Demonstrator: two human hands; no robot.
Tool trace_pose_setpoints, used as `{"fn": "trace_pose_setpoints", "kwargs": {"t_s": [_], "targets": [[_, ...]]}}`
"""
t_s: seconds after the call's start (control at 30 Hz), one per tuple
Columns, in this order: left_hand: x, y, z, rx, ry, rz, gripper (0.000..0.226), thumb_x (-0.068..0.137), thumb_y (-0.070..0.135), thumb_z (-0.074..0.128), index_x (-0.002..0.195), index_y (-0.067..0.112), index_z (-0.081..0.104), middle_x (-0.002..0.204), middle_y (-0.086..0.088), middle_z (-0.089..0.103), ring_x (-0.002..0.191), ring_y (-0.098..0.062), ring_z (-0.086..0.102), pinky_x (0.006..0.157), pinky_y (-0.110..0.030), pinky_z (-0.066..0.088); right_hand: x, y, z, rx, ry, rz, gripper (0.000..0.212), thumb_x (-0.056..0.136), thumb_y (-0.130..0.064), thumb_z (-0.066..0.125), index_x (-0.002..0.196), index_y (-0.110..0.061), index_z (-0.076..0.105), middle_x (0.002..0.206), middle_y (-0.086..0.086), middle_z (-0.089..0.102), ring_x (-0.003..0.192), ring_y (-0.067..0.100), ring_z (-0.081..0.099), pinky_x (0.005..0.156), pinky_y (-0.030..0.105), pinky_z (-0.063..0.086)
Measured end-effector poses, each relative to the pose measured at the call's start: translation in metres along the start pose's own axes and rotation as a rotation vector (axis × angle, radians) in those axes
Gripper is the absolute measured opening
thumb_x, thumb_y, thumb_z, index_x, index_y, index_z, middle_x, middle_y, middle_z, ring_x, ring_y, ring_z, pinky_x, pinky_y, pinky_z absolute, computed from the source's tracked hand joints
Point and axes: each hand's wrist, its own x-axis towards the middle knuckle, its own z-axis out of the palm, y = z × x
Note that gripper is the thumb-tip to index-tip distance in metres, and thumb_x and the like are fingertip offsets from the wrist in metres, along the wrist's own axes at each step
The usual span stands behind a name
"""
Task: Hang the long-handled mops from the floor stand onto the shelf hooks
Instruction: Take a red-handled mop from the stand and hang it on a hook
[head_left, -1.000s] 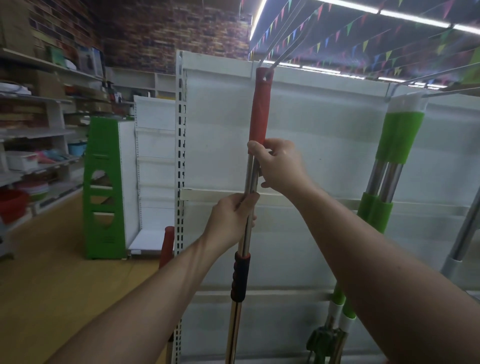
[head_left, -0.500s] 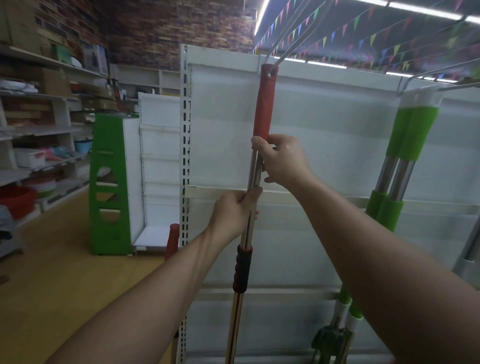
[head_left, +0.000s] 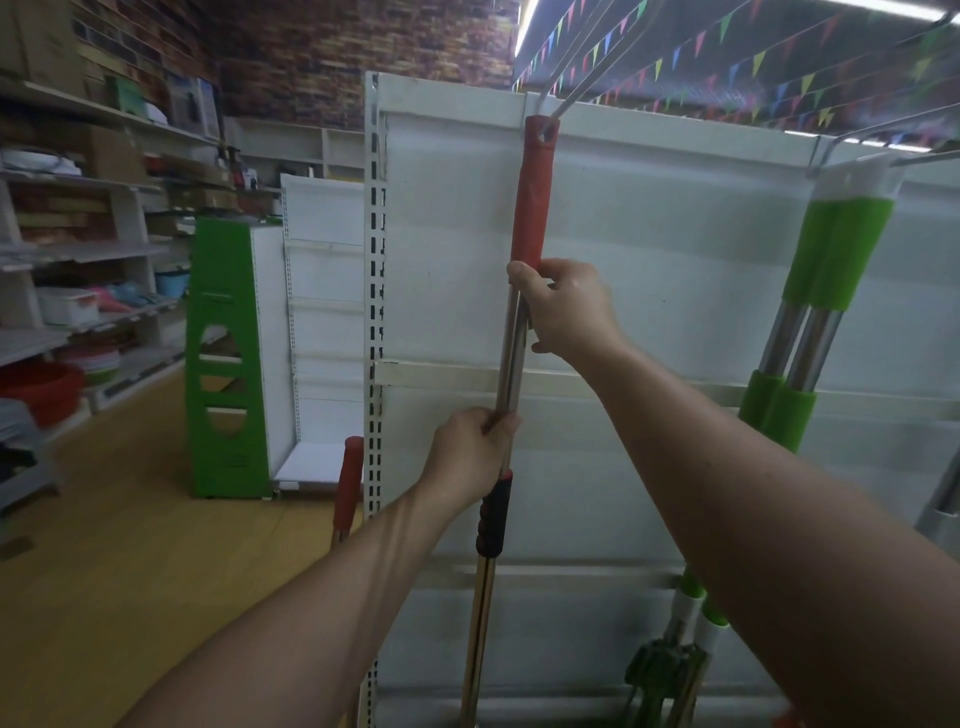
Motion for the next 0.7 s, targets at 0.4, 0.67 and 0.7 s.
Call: {"fn": "trace_pose_setpoints", "kwargs": {"t_s": [0.4, 0.67, 0.7], "targets": [[-0.029, -0.021, 0.0, 0.255, -0.004, -0.059, 0.023, 0.097, 0.053, 0.057, 0.084, 0.033, 0.061, 0.08, 0.012, 0.068, 0.073, -0.008, 0.064, 0.06, -0.03, 0.045, -0.077, 0.083, 0.02, 0.081, -0.029, 0.241, 0.027, 0.096, -0.028, 0.067, 0.118, -0.014, 0.074, 0.106, 0.008, 0.078, 0.096, 0.027, 0.075, 0.091, 0.051, 0.061], [-0.107, -0.071, 0.006, 0.006, 0.03, -0.276, 0.015, 0.097, 0.044, 0.063, 0.103, 0.031, 0.065, 0.107, 0.004, 0.072, 0.095, -0.02, 0.071, 0.084, -0.048, 0.06, -0.204, 0.147, 0.023, 0.292, -0.162, 0.548, 0.022, 0.099, -0.036, 0.066, 0.115, -0.021, 0.068, 0.103, -0.002, 0.074, 0.08, 0.01, 0.071, 0.06, 0.021, 0.049], [-0.122, -0.073, 0.005, -0.042, 0.036, -0.302, 0.011, 0.098, 0.043, 0.063, 0.101, 0.032, 0.064, 0.107, 0.004, 0.073, 0.094, -0.019, 0.072, 0.081, -0.047, 0.062, -0.214, 0.148, 0.019, 0.304, -0.182, 0.547, 0.02, 0.099, -0.037, 0.065, 0.114, -0.024, 0.067, 0.103, -0.003, 0.074, 0.081, 0.009, 0.07, 0.062, 0.021, 0.05]]}}
